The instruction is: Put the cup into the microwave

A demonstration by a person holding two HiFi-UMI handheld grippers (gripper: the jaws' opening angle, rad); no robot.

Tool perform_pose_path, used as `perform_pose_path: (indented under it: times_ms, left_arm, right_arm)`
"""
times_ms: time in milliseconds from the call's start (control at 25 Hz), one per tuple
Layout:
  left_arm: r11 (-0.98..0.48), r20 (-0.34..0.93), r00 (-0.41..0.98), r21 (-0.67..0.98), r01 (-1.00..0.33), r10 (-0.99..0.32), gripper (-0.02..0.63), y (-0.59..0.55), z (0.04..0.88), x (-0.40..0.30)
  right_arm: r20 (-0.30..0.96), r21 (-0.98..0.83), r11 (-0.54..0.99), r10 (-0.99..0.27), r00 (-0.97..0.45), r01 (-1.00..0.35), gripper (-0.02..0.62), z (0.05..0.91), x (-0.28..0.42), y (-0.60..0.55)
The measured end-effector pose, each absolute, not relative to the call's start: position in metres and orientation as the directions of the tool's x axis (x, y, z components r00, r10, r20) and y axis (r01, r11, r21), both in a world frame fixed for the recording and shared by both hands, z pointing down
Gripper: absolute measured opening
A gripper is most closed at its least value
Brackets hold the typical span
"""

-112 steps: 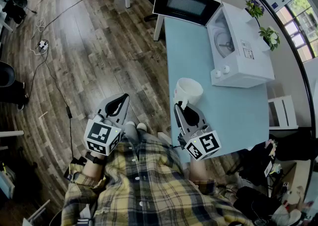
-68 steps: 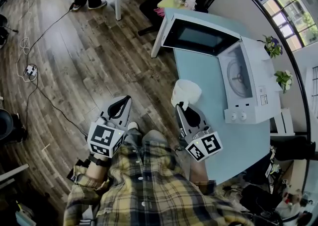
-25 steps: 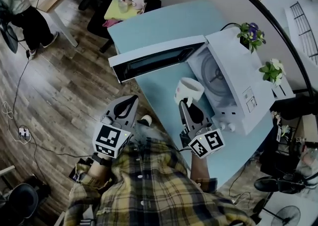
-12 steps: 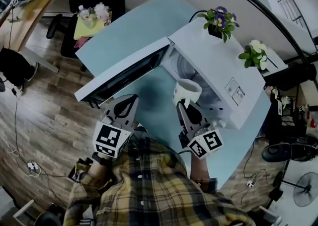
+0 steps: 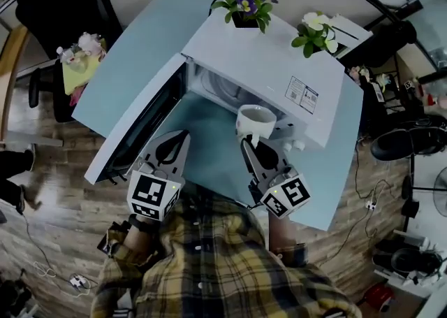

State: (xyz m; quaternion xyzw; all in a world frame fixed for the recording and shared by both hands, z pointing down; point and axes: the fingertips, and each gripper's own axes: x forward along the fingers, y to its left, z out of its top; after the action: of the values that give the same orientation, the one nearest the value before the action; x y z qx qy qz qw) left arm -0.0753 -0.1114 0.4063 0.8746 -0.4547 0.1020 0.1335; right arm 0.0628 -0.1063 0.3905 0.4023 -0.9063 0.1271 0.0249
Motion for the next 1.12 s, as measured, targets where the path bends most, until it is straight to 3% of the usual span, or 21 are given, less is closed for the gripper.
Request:
perform_pose_path:
  times_ms: [480,1120]
  left_arm:
    - [-0.707,0.314,0.716,0.164,-0.688,-0.624,-0.009,-0.139,0.407,-0.049]
    - [-0.723,0.335,0.732,0.178,-0.667,-0.593,-0.009,-0.136,0.417,-0.046]
  right_arm:
    - [0.182,-0.220,0.472,-0.840,-0.512,-0.853,0.052,0.394,0.083,-0.103]
    - [0.199,-0.198,0.497,-0.824,-0.531,-0.845,0.052,0.405,0.077,-0.109]
